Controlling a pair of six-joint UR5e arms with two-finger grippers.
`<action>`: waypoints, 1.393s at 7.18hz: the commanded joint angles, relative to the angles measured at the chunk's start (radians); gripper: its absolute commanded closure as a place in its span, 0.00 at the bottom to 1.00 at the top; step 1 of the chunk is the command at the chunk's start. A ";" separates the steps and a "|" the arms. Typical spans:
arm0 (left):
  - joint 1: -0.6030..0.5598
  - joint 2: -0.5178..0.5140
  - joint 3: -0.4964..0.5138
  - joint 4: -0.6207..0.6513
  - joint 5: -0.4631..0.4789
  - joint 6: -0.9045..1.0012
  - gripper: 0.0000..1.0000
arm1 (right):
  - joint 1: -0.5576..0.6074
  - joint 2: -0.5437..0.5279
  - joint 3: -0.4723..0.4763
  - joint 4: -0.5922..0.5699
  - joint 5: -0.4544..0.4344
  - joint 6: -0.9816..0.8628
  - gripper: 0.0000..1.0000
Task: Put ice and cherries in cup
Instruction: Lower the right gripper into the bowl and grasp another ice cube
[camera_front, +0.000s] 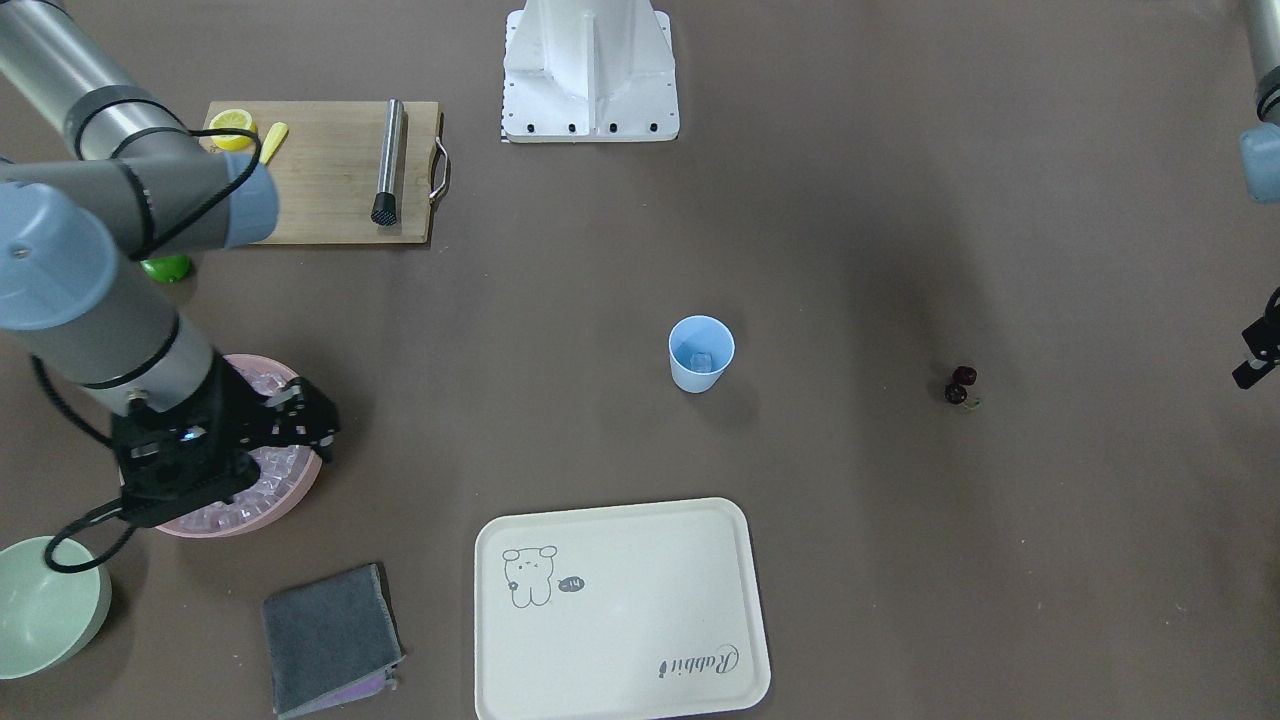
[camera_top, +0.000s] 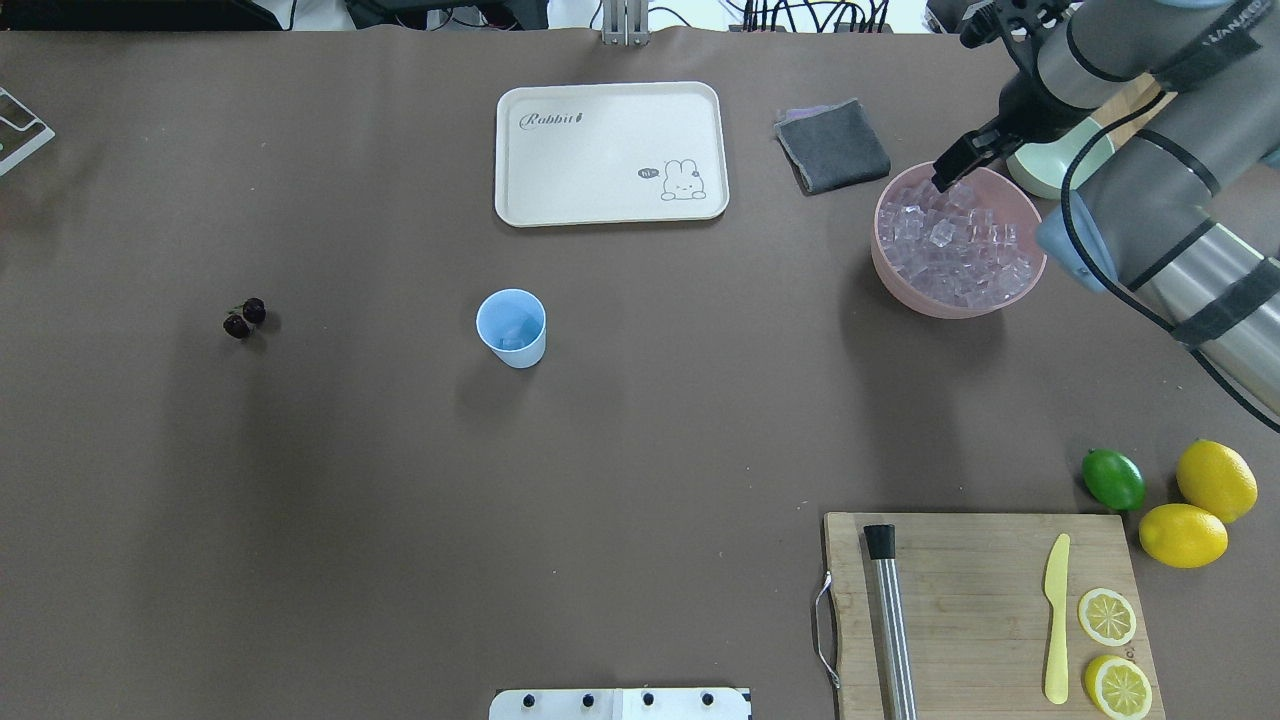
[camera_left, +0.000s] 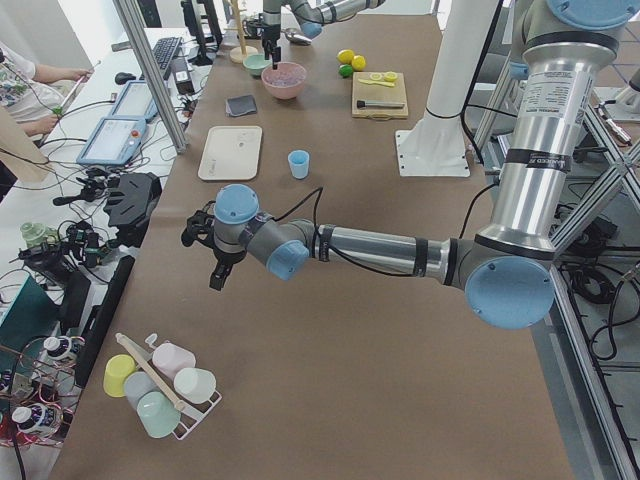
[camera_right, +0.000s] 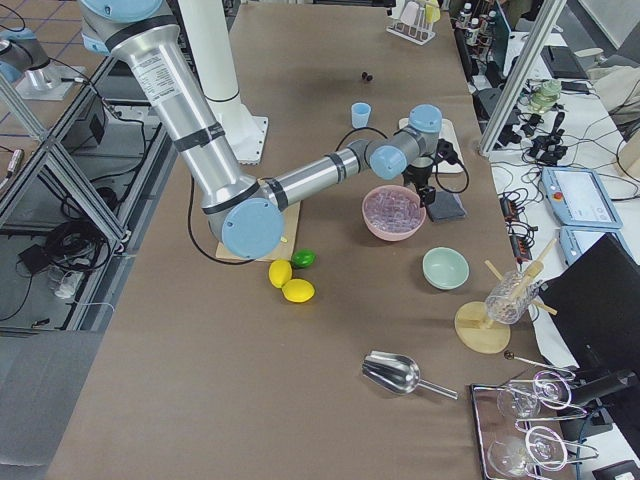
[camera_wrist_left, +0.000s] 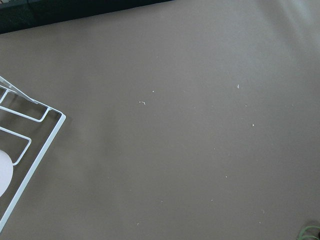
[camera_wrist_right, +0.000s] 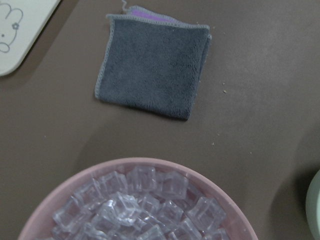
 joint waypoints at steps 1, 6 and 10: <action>0.000 -0.001 -0.004 0.000 0.000 0.005 0.02 | -0.043 -0.028 -0.054 0.118 -0.026 0.016 0.05; 0.000 0.009 -0.001 -0.026 0.030 -0.003 0.02 | -0.125 -0.020 -0.052 0.119 -0.067 0.033 0.12; 0.005 -0.004 0.022 -0.028 0.044 0.000 0.02 | -0.111 -0.020 -0.044 0.119 -0.060 0.033 0.66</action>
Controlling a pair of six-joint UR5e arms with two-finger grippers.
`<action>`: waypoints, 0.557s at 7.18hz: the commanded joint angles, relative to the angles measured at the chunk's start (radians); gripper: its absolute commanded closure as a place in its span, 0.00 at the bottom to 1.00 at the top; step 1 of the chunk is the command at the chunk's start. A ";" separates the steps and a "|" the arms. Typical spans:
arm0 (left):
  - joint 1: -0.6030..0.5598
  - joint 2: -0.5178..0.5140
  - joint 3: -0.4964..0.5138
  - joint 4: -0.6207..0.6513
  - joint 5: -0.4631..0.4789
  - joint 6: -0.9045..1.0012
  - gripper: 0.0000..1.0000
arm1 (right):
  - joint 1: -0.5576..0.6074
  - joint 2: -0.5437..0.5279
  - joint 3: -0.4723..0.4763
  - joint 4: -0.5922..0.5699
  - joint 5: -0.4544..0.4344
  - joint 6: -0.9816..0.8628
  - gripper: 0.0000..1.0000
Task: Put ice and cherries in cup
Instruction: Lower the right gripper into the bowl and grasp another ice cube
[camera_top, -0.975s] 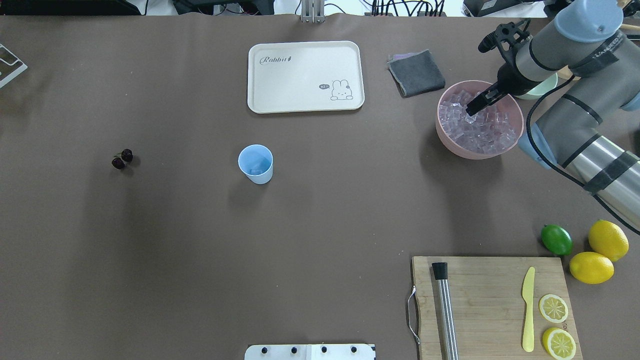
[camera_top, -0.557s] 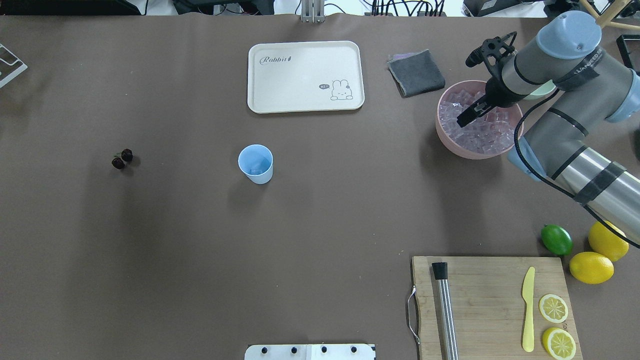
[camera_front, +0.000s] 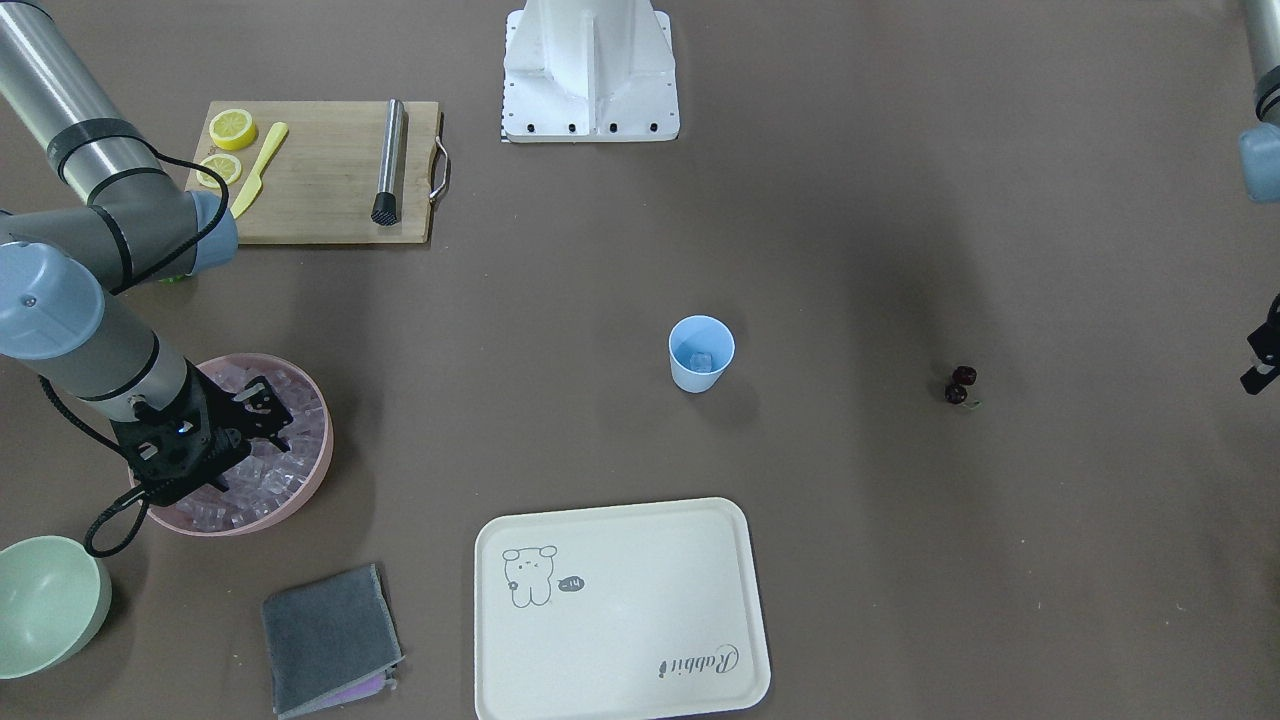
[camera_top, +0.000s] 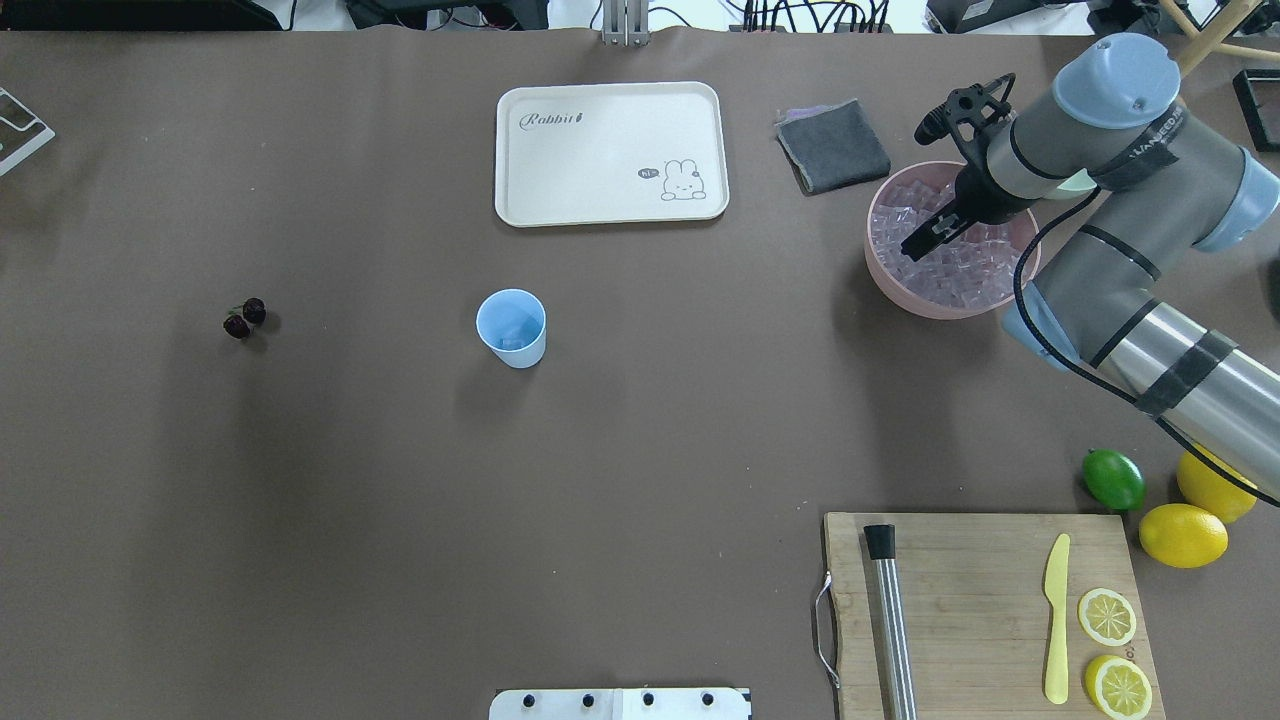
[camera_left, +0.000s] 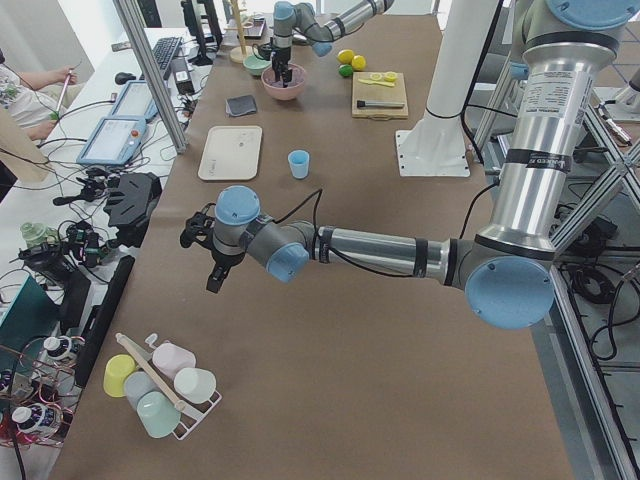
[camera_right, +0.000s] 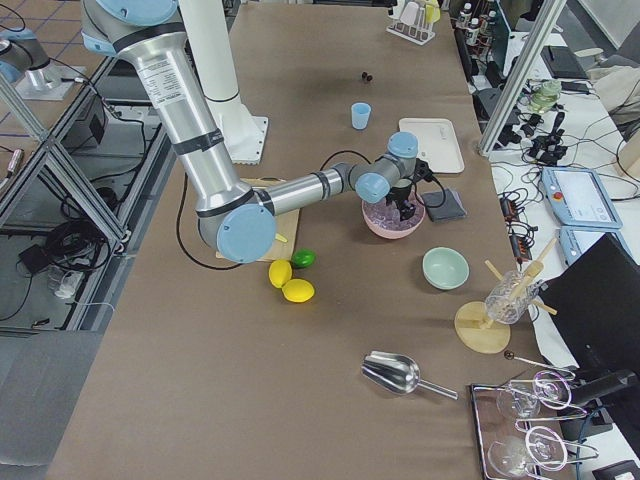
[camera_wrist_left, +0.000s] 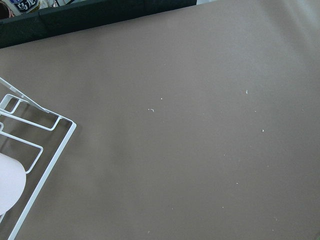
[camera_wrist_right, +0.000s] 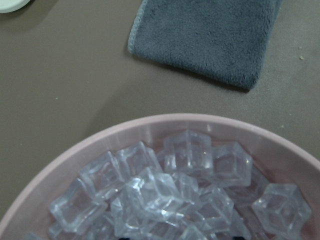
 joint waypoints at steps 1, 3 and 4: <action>0.002 -0.001 0.005 -0.003 0.002 0.001 0.02 | 0.011 0.003 0.008 0.000 0.005 0.024 0.85; 0.003 -0.001 0.005 -0.004 0.001 0.001 0.02 | 0.018 -0.001 0.006 0.000 0.006 0.040 0.92; 0.003 -0.003 0.004 -0.004 0.002 0.001 0.02 | 0.020 0.001 0.008 0.000 0.008 0.042 0.92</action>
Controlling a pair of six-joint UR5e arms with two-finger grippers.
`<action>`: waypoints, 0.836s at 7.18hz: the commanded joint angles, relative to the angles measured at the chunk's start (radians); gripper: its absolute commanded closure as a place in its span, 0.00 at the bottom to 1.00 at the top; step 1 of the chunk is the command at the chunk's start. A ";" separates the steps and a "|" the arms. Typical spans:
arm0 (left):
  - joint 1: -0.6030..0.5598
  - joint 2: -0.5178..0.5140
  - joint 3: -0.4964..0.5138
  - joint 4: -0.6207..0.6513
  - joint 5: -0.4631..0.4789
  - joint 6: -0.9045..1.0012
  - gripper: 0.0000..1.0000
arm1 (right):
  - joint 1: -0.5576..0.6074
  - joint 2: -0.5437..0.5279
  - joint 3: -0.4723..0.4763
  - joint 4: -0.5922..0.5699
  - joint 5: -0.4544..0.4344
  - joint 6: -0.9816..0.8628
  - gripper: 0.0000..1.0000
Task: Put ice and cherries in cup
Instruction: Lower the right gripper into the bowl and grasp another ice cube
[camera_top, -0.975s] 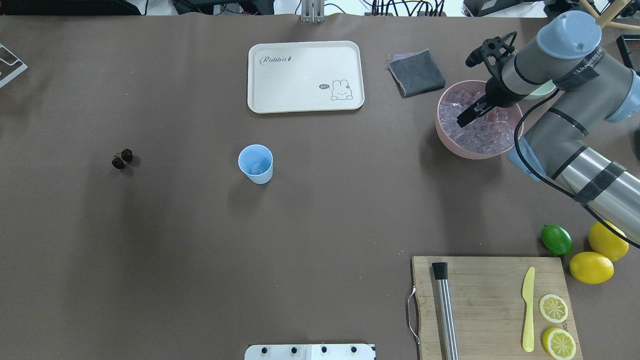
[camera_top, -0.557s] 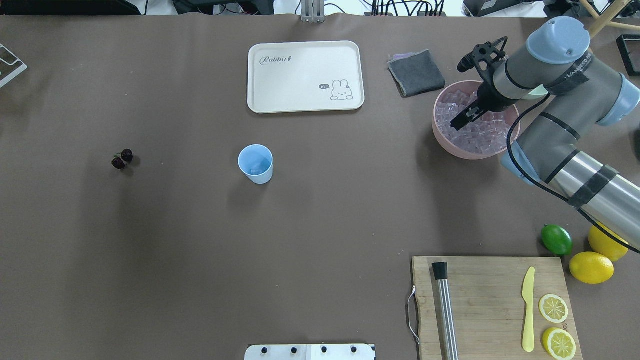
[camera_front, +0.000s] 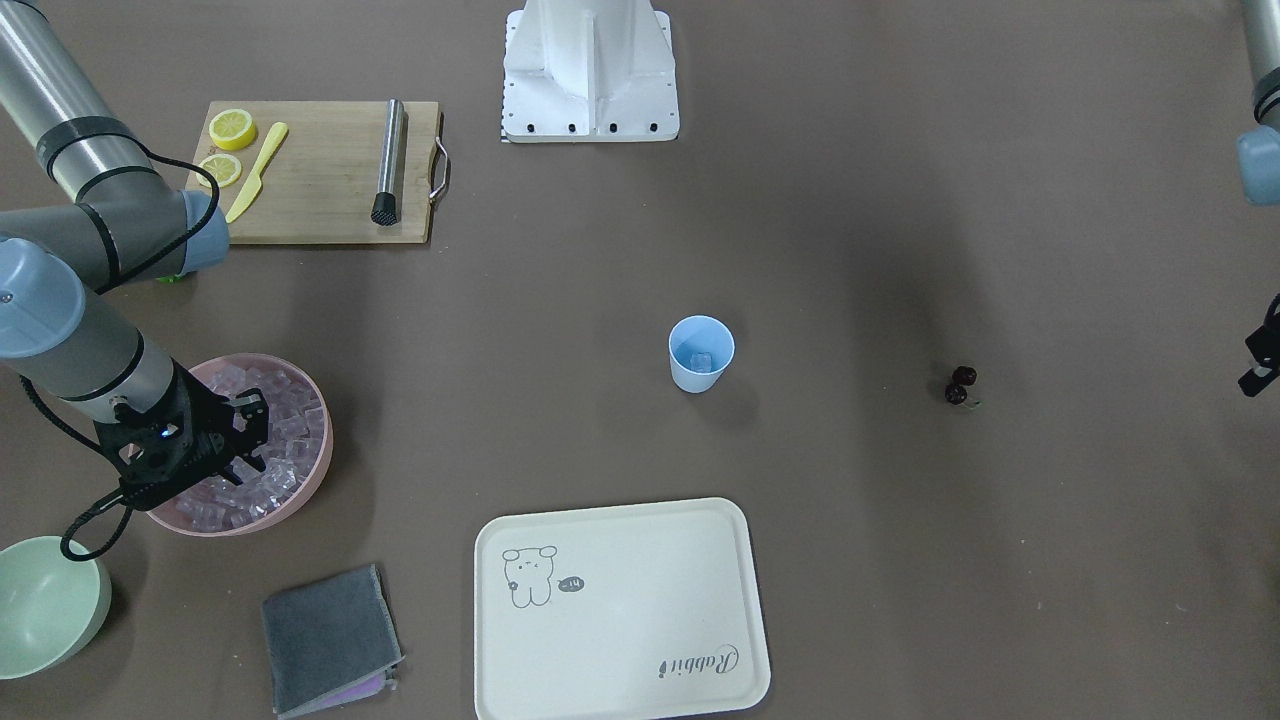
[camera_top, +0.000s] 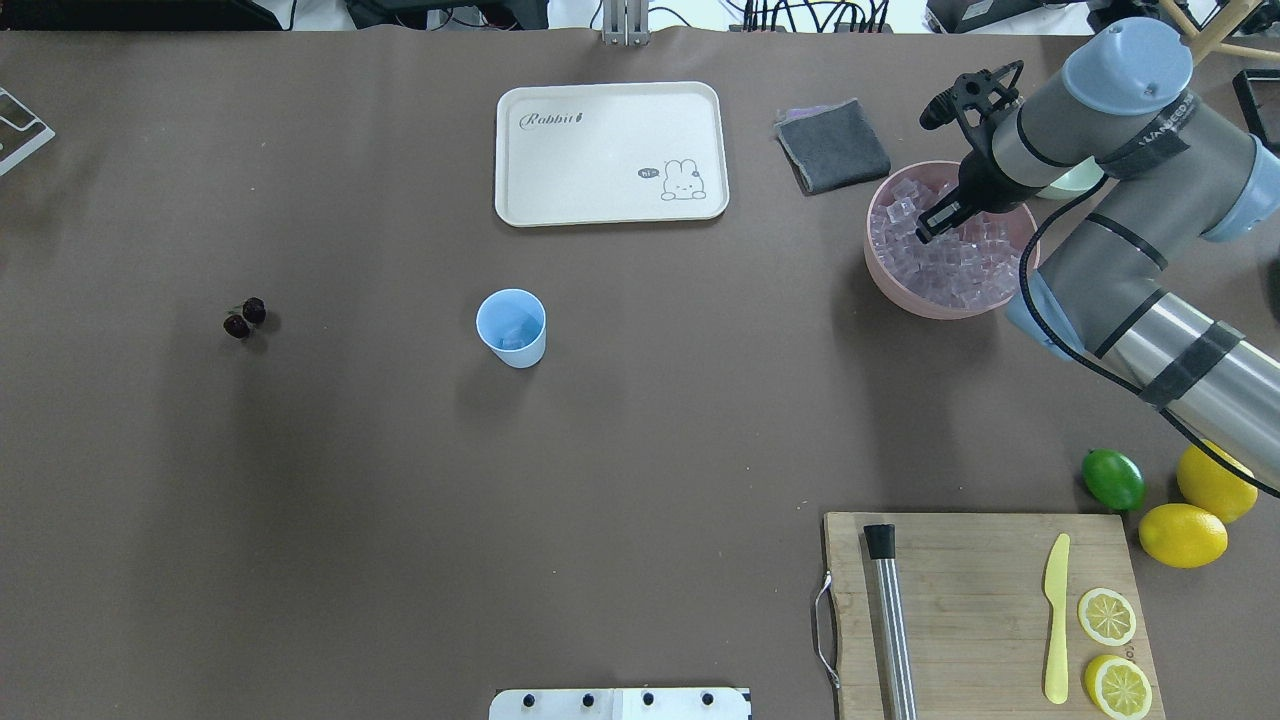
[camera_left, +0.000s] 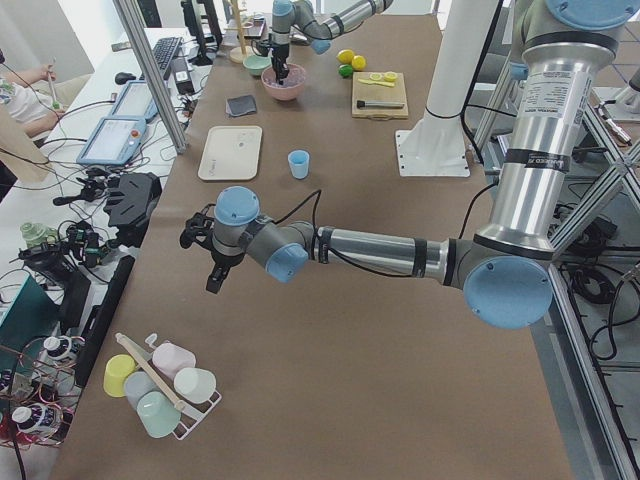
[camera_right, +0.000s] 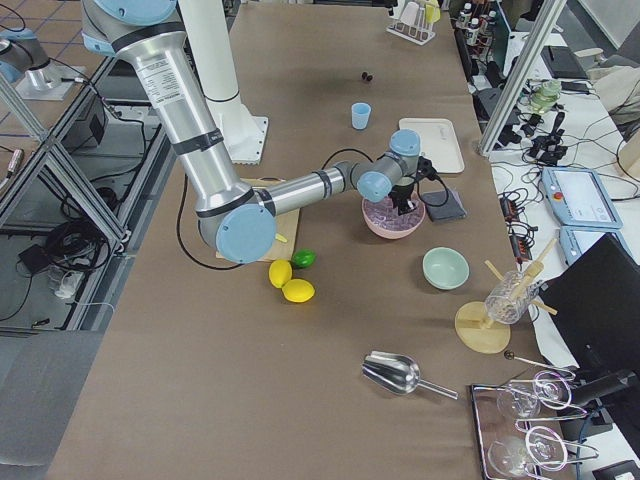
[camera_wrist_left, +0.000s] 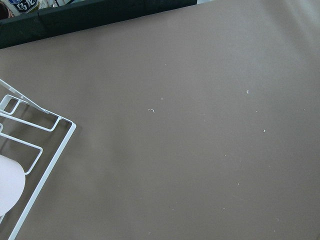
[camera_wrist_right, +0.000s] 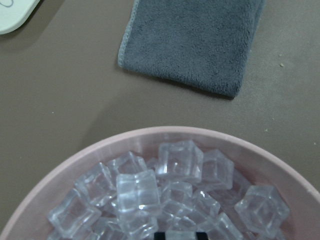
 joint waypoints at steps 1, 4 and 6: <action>0.000 -0.001 0.001 -0.001 0.001 0.000 0.02 | 0.016 0.002 0.019 -0.009 0.010 0.004 1.00; 0.000 0.002 0.001 -0.001 0.000 -0.001 0.02 | 0.024 0.060 0.074 -0.059 0.043 0.129 1.00; 0.002 0.000 0.000 -0.001 0.001 -0.001 0.02 | -0.083 0.215 0.081 -0.156 -0.017 0.353 1.00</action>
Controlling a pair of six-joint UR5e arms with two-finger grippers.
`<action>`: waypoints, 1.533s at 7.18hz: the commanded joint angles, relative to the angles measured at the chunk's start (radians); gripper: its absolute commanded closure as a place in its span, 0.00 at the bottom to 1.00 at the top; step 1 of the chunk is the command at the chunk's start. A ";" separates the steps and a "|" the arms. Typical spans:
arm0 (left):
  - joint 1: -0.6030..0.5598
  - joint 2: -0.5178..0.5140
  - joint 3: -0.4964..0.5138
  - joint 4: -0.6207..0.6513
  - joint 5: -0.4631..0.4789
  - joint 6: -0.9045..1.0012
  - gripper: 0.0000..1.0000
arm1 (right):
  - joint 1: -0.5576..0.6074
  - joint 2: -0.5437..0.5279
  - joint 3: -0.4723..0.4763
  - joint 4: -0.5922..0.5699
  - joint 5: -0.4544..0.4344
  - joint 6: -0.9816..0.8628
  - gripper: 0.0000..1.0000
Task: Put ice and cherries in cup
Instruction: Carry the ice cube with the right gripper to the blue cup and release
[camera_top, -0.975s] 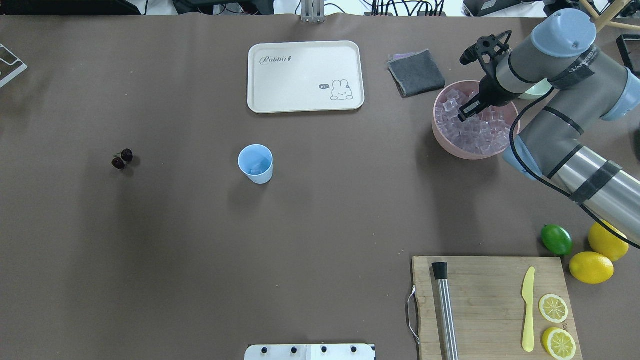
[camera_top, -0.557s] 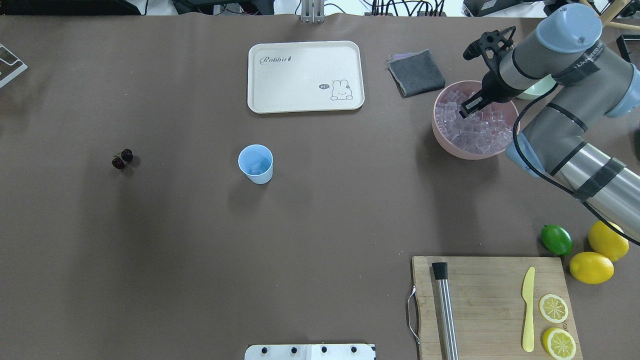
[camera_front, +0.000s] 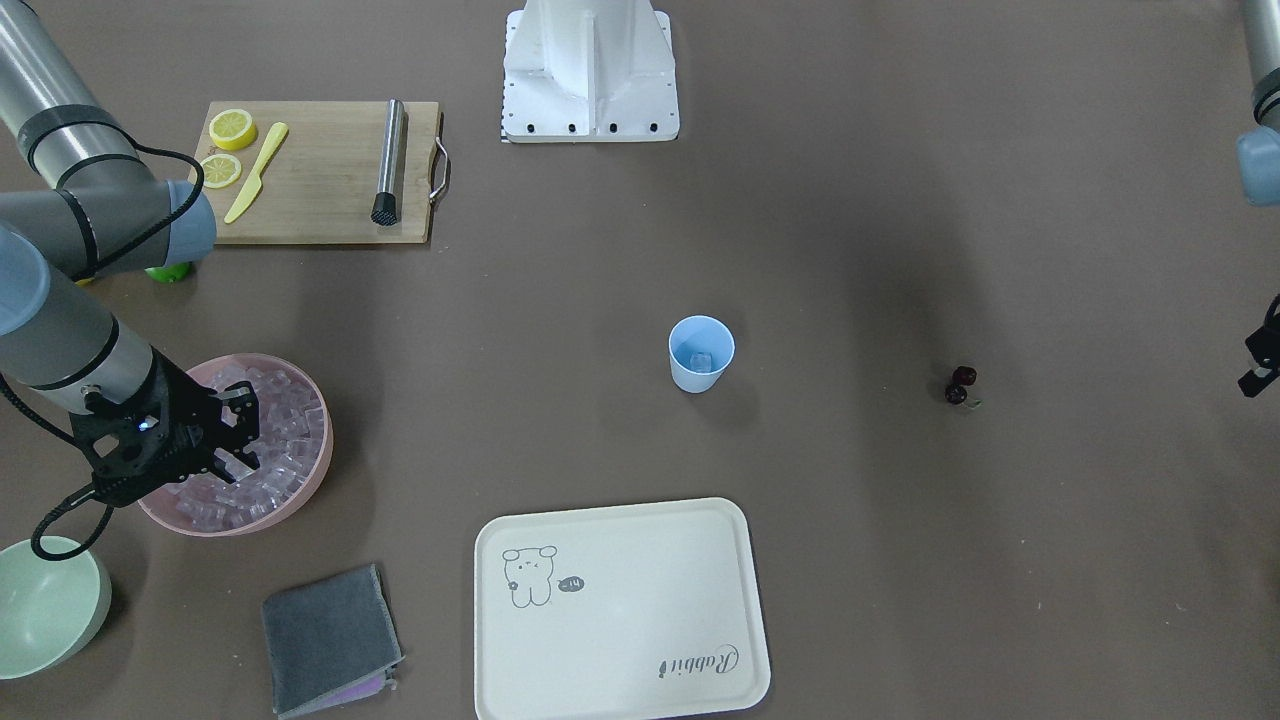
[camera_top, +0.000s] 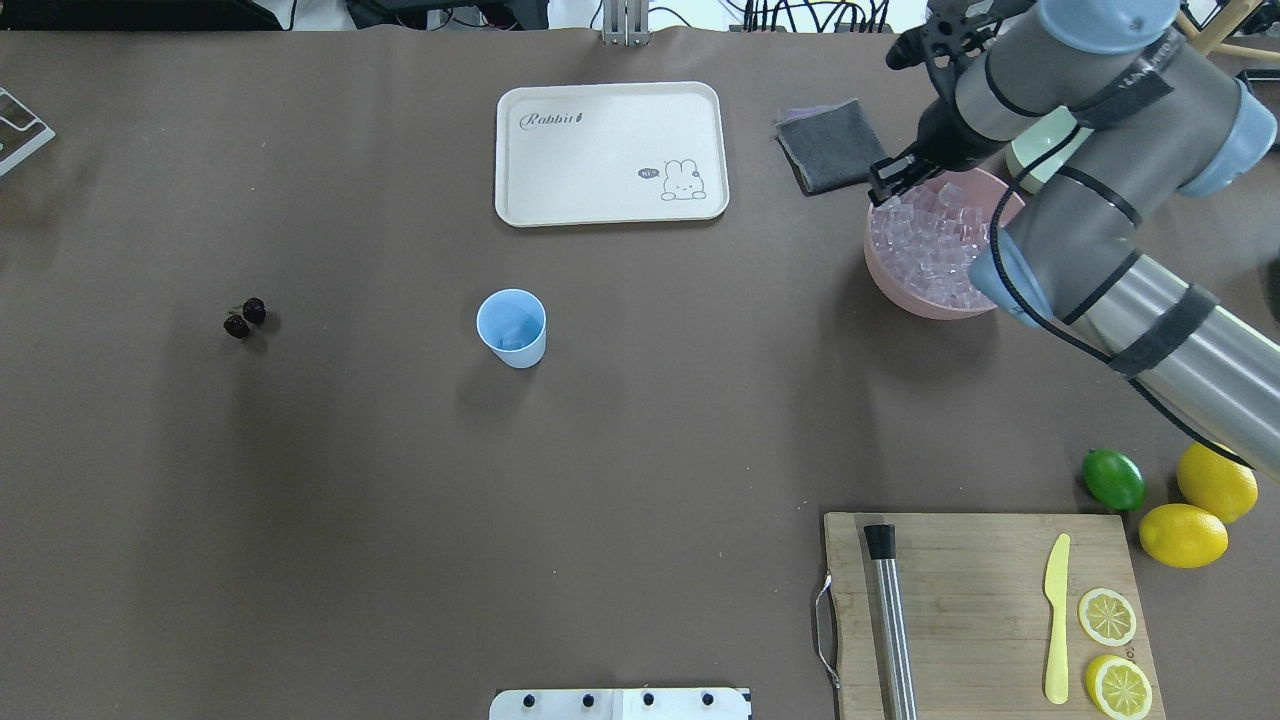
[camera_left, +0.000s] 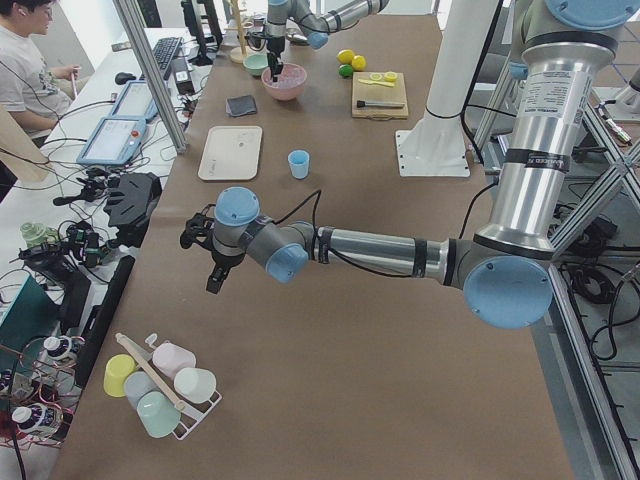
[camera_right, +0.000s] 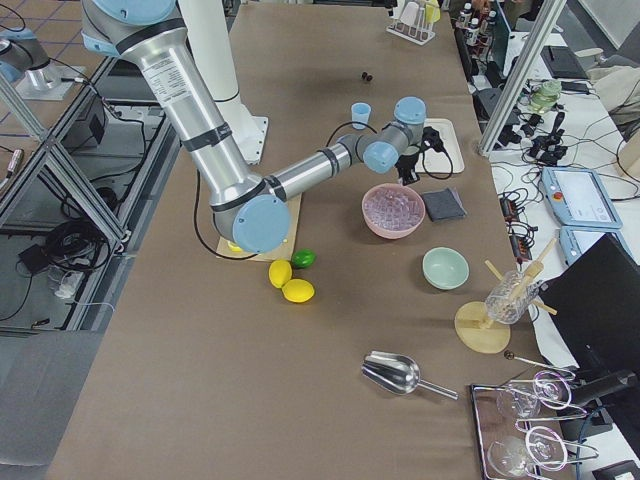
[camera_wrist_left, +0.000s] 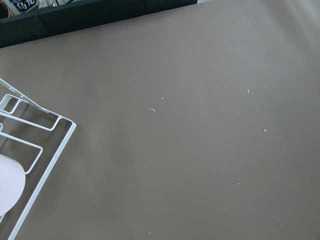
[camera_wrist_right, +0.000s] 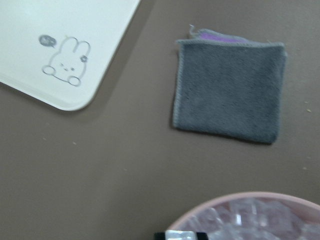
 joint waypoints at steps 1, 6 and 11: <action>-0.001 -0.002 -0.003 0.000 0.000 0.001 0.02 | -0.134 0.152 0.002 -0.055 -0.101 0.234 1.00; 0.001 -0.015 0.002 -0.020 0.000 0.000 0.02 | -0.464 0.383 -0.035 -0.057 -0.462 0.585 1.00; 0.002 -0.036 0.036 -0.022 0.000 0.005 0.02 | -0.457 0.469 -0.128 -0.054 -0.516 0.585 1.00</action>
